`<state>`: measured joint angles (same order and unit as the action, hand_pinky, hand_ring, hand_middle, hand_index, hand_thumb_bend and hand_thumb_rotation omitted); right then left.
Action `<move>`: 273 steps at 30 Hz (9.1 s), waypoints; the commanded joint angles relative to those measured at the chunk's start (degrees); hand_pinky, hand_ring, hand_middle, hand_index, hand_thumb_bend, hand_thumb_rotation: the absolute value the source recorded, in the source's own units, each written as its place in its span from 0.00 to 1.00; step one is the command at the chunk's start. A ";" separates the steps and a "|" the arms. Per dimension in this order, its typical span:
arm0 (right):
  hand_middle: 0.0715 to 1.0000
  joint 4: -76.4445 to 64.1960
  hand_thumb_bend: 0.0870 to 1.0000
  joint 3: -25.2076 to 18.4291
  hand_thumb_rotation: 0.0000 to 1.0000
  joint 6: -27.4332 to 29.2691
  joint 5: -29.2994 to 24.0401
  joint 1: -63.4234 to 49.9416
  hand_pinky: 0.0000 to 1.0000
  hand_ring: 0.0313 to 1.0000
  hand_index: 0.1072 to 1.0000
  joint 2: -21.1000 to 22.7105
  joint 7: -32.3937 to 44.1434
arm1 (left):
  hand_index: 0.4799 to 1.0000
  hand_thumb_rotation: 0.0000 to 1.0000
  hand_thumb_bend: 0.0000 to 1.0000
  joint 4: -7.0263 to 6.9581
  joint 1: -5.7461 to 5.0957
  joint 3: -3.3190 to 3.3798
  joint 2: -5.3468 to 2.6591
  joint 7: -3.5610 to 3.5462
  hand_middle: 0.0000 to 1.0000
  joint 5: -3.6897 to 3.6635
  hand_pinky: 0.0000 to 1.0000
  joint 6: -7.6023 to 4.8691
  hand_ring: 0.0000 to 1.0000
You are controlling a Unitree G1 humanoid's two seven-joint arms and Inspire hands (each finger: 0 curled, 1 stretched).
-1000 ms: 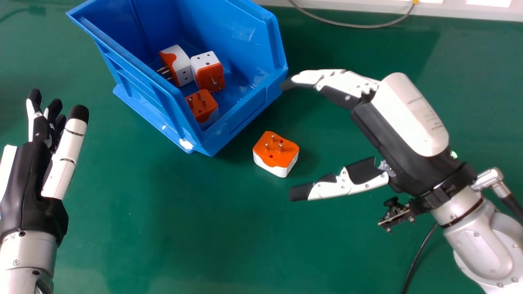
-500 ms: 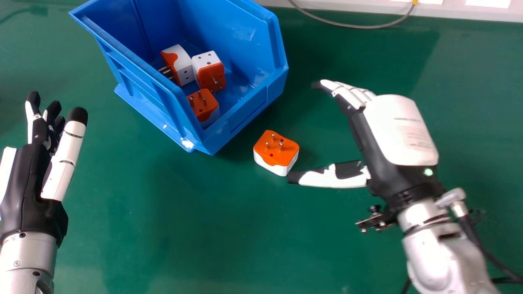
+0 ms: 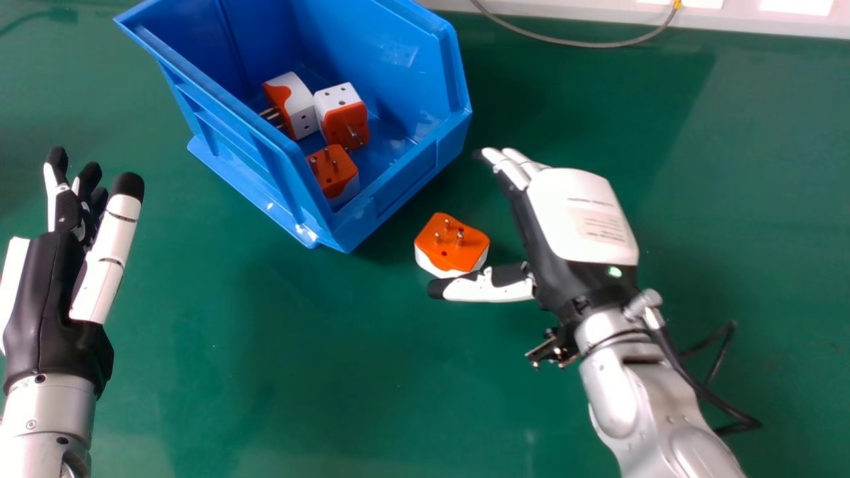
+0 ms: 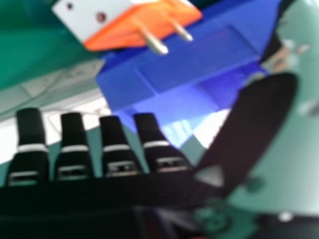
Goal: Pick all objects and put in blue box
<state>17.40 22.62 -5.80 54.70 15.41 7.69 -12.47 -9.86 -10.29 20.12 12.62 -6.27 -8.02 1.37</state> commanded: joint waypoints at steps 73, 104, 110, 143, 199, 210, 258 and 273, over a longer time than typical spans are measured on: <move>0.44 6.20 0.48 10.70 0.02 -15.99 -4.49 20.04 0.26 0.35 0.52 0.49 13.46 | 1.00 0.75 0.59 -5.78 0.75 1.72 1.51 -0.12 1.00 -1.85 1.00 6.00 1.00; 0.45 -12.54 0.45 7.61 0.00 -16.22 -2.71 10.00 0.24 0.34 0.50 7.43 15.83 | 1.00 0.75 0.60 -6.25 0.50 2.44 1.51 -0.38 1.00 -2.58 1.00 6.74 1.00; 0.45 -13.41 0.45 6.61 0.00 -18.08 -4.64 9.49 0.25 0.35 0.51 5.96 17.60 | 1.00 0.75 0.60 -6.23 0.50 2.49 1.51 -0.49 1.00 -2.73 1.00 6.66 1.00; 0.86 -7.36 0.99 13.34 0.34 -26.03 5.20 13.64 0.69 0.82 0.81 3.65 30.15 | 1.00 0.74 0.58 -5.80 0.66 2.42 2.01 -0.78 1.00 -2.09 1.00 6.37 1.00; 0.45 4.86 0.49 10.87 0.01 -9.70 0.35 19.23 0.25 0.35 0.51 7.58 16.29 | 1.00 0.74 0.60 -5.75 0.46 2.67 2.03 -1.32 1.00 -2.50 1.00 5.97 1.00; 0.42 3.18 0.47 10.73 0.01 -3.06 -0.64 19.27 0.23 0.32 0.50 11.36 17.55 | 1.00 0.74 0.58 -6.09 0.04 2.59 1.78 -0.87 1.00 -1.96 1.00 5.71 1.00; 0.49 -16.76 0.44 -0.83 0.00 1.79 -10.35 31.08 0.28 0.39 0.49 2.21 23.80 | 1.00 0.74 0.56 -2.92 -0.75 2.11 2.26 -1.00 1.00 -0.01 1.00 2.51 1.00; 0.50 40.77 0.44 6.28 0.00 7.74 -8.13 65.23 0.30 0.41 0.49 -11.97 2.08 | 1.00 0.73 0.55 -2.04 -1.42 1.50 1.45 -0.82 1.00 -0.03 1.00 0.11 1.00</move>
<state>55.23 28.39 1.20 46.48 76.13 -3.10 -8.16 -11.19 -11.24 21.53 14.15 -7.33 -8.34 2.99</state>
